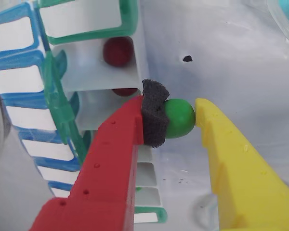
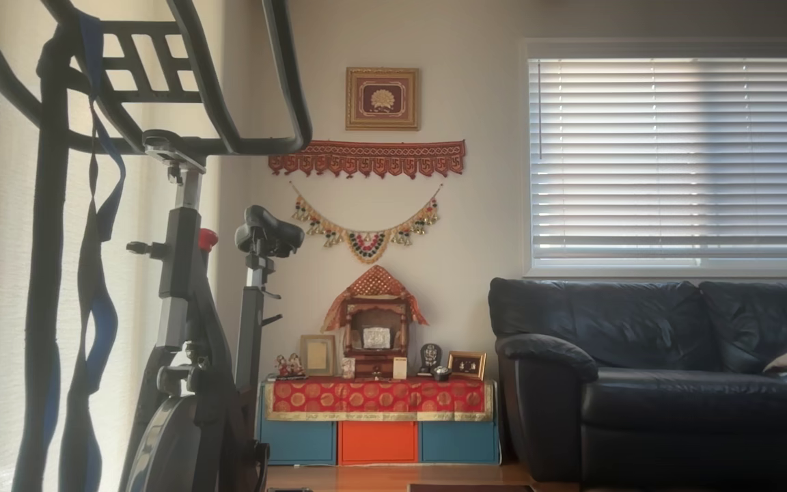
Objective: Sort medicines into box.
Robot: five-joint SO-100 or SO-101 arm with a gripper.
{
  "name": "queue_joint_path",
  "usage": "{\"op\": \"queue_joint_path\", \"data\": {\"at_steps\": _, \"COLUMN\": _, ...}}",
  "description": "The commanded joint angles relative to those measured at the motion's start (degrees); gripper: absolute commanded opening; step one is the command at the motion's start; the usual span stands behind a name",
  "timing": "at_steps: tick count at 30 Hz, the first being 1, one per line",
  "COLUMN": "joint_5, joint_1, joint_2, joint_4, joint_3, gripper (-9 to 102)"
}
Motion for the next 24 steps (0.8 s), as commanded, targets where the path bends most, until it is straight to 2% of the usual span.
{"op": "queue_joint_path", "data": {"at_steps": 1, "joint_5": 0.18, "joint_1": -0.88, "joint_2": 3.43, "joint_4": -2.11, "joint_3": -3.96, "gripper": 1}}
{"op": "queue_joint_path", "data": {"at_steps": 9, "joint_5": 0.00, "joint_1": -2.72, "joint_2": 2.02, "joint_4": -4.04, "joint_3": -2.99, "gripper": 1}}
{"op": "queue_joint_path", "data": {"at_steps": 24, "joint_5": -8.09, "joint_1": -3.25, "joint_2": 0.79, "joint_4": 0.88, "joint_3": -3.25, "gripper": 1}}
